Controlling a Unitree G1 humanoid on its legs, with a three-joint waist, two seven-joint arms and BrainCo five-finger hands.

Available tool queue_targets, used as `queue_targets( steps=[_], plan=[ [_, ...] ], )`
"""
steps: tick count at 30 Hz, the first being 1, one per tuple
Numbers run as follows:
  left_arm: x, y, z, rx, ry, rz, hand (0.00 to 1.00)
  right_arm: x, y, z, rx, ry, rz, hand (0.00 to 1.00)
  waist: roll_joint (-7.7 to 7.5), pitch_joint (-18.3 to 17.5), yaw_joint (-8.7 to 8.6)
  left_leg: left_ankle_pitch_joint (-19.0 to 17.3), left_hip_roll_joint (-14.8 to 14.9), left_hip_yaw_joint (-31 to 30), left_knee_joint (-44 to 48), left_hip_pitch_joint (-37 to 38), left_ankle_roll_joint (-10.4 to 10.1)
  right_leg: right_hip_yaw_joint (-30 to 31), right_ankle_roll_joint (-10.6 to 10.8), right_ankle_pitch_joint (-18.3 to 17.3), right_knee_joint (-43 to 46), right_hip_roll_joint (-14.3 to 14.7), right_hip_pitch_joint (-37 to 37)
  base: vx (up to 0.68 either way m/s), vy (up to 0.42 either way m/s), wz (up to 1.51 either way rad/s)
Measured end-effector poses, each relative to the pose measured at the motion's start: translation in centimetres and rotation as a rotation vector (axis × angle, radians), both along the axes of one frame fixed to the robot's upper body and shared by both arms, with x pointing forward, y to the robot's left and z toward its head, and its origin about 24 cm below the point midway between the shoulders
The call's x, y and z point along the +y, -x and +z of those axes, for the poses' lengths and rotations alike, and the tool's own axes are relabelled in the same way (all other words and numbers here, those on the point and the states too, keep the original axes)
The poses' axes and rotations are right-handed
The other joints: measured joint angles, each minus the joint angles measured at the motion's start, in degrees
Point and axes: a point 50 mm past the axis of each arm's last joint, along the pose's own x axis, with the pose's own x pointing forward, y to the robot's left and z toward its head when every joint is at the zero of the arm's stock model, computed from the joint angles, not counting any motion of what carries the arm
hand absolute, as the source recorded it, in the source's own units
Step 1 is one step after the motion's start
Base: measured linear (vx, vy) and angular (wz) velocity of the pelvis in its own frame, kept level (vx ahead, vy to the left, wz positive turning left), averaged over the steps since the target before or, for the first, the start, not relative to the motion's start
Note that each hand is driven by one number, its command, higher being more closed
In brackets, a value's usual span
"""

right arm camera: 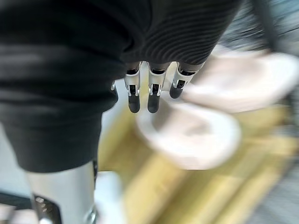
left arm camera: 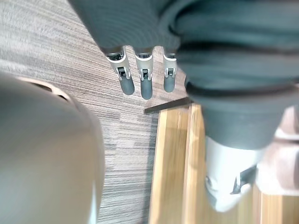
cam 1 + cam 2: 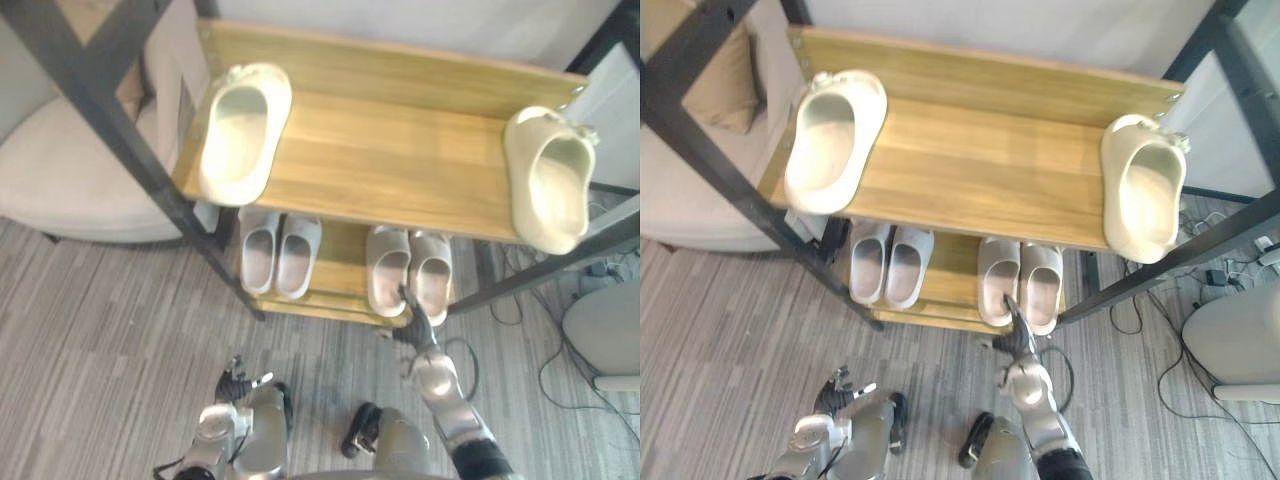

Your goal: Organize the slippers on the shoe rack

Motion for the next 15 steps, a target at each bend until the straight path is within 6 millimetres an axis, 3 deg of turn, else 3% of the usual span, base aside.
queue_targets(
  steps=[6,9,15],
  plan=[
    [-1.1,1.5,-0.8,0.056,0.005,-0.056,0.0,-1.7,6.0,-5.9,0.35,0.007,-0.051,0.0,2.36,-4.2,-0.16,6.5,-0.5,0.1,-14.3,8.5,-1.8,-2.4,0.6,6.4,-14.7,4.1,8.6,0.08,-0.045,0.02],
    [-1.7,1.5,-0.8,0.056,0.001,-0.094,0.0,-2.1,7.7,-7.1,0.434,0.002,-0.081,0.0,2.93,-4.9,-0.18,8.3,-0.5,-1.0,-17.2,10.3,-2.2,-3.9,0.5,7.3,-17.0,5.0,10.9,0.0,-0.06,0.21],
    [-4.0,0.5,0.7,-0.053,0.03,-0.193,0.0,-2.8,8.5,-7.6,0.482,-0.001,-0.122,0.0,3.66,-5.7,0.16,11.8,-0.5,-3.9,-22.1,12.6,-1.8,-6.4,0.0,9.0,-20.4,6.5,13.6,-0.06,-0.034,0.21]
  ],
)
